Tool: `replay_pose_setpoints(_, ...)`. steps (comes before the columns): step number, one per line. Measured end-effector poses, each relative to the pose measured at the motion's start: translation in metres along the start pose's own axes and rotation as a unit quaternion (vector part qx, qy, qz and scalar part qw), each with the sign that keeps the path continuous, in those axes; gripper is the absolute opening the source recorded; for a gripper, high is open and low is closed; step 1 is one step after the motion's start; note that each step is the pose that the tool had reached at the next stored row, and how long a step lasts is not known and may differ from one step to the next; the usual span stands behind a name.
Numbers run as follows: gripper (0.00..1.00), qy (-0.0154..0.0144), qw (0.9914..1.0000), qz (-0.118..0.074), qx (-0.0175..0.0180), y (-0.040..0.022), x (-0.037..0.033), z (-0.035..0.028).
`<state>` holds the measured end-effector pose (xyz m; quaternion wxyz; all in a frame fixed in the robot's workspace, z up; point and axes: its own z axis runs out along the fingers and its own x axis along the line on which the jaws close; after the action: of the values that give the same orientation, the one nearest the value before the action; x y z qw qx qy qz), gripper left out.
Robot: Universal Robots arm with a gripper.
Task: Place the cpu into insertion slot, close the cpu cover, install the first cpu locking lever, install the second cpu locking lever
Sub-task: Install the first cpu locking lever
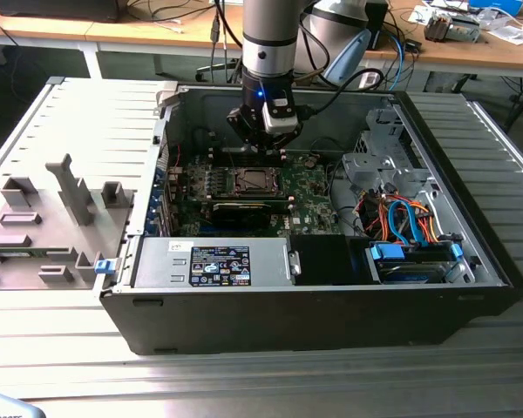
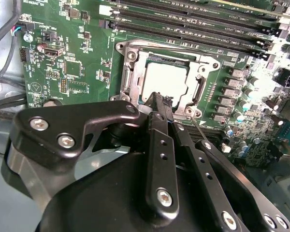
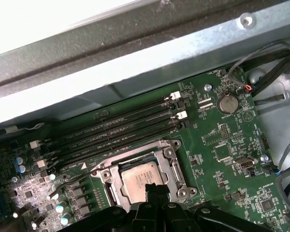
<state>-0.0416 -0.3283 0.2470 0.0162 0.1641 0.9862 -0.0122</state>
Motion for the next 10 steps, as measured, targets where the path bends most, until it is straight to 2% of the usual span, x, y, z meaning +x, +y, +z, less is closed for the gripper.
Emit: replay_pose_setpoints(10,0.11,-0.0002,0.99995,-0.010,-0.0004,0.0000,0.0000,0.0000)
